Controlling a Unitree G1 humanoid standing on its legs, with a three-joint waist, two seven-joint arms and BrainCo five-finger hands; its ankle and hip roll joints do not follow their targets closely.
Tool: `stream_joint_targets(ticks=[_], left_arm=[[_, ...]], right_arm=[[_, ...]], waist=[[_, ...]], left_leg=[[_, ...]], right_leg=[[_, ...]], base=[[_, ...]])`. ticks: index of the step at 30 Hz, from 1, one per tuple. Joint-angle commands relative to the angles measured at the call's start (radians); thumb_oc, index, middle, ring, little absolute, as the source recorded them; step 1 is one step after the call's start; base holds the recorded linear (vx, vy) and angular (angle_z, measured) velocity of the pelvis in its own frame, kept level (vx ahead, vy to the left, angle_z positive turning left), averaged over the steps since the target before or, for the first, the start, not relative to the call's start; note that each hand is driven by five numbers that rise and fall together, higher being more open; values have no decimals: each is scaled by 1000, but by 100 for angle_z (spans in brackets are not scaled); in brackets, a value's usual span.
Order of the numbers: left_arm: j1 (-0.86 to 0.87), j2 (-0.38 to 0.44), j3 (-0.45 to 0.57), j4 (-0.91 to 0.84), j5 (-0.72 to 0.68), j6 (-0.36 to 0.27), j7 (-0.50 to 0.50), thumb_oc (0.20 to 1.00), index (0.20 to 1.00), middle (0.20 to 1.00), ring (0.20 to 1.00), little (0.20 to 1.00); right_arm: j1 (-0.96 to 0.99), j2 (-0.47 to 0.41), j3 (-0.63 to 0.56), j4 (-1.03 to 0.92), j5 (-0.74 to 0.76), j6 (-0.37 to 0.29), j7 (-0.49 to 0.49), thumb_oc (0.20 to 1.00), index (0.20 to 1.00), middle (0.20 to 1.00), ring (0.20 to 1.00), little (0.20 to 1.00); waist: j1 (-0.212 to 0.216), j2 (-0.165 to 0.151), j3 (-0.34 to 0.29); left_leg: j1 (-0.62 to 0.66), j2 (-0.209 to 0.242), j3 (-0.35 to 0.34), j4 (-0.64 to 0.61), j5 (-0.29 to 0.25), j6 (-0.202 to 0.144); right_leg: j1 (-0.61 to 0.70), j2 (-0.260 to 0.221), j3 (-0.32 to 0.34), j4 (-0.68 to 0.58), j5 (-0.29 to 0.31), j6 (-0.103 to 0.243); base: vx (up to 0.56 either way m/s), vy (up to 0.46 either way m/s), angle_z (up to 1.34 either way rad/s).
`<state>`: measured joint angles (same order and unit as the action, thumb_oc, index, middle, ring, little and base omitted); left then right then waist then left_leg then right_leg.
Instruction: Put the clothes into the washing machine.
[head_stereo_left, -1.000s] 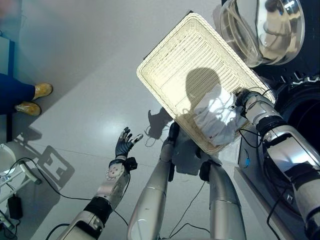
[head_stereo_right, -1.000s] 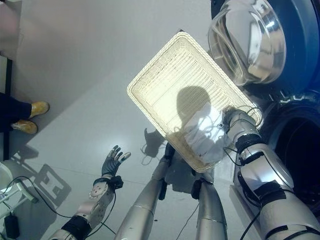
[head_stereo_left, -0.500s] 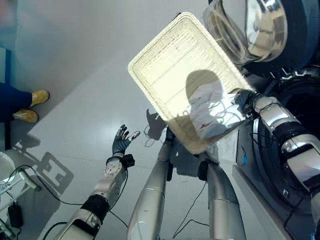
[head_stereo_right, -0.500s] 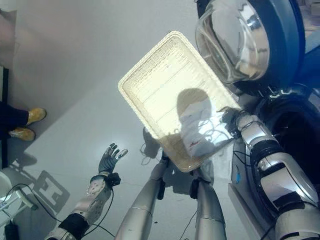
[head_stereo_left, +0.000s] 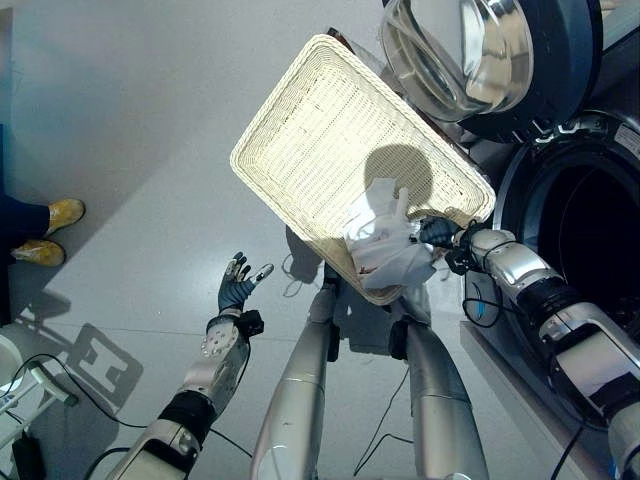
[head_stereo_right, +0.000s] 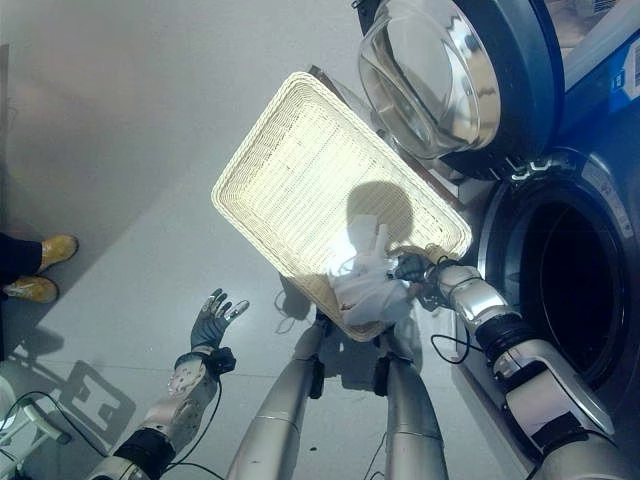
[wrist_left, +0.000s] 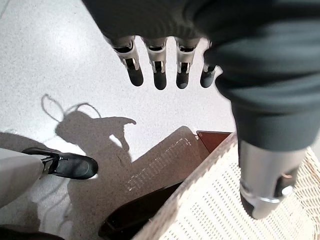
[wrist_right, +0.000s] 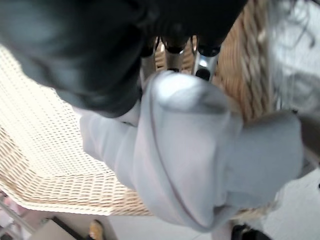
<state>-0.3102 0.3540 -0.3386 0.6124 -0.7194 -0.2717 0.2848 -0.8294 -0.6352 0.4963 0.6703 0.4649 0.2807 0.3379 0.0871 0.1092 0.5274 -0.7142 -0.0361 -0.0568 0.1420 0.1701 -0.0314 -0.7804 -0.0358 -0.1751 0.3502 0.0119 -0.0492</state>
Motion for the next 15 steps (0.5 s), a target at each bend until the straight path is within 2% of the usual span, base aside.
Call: stream_joint_targets(ticks=[1,3,5,9,12,14,15], left_arm=[[51,13,37,-8,51,-47,6,1000,1000,1000,1000,1000],[50,10,37,-4,52,-51,6,1000,1000,1000,1000,1000],[49,1,32,10,49,-62,8,1000,1000,1000,1000,1000],[57,-6,27,20,42,-77,7,1000,1000,1000,1000,1000],[62,-19,22,26,45,-93,16,1000,1000,1000,1000,1000],[64,-20,20,27,45,-97,18,1000,1000,1000,1000,1000],[68,-22,16,29,43,-106,24,1000,1000,1000,1000,1000]], right_arm=[[19,14,-36,-59,131,-53,-12,200,200,200,200,200],[20,18,-42,-58,152,-58,-11,200,200,200,200,200],[46,50,-97,-86,366,-100,-58,200,200,200,200,200],[73,86,-163,-105,586,-128,-64,200,200,200,200,200],[104,135,-219,-148,762,-131,-31,200,200,200,200,200],[112,143,-225,-160,798,-130,-18,200,200,200,200,200],[141,175,-242,-206,927,-124,26,200,200,200,200,200]], waist=[[0,1,-7],[-1,2,-7],[-11,4,-7],[-20,5,-7],[-29,3,-7],[-31,3,-7],[-38,0,-7]], left_leg=[[27,-50,47,-9,-47,22],[27,-50,48,-10,-48,22],[36,-49,57,-12,-52,23],[44,-49,63,-12,-57,24],[50,-50,70,-19,-61,26],[50,-50,71,-19,-61,27],[56,-51,76,-22,-63,30]], right_leg=[[30,16,2,-49,14,90],[31,15,3,-50,14,90],[37,16,11,-53,14,92],[42,18,20,-57,14,93],[46,20,28,-68,19,96],[46,20,30,-70,20,97],[52,21,35,-76,24,99]], base=[[-10,3,-4],[0,0,0],[-31,39,-4],[-14,34,-9],[-17,31,-6],[0,0,0],[-18,17,-4]])
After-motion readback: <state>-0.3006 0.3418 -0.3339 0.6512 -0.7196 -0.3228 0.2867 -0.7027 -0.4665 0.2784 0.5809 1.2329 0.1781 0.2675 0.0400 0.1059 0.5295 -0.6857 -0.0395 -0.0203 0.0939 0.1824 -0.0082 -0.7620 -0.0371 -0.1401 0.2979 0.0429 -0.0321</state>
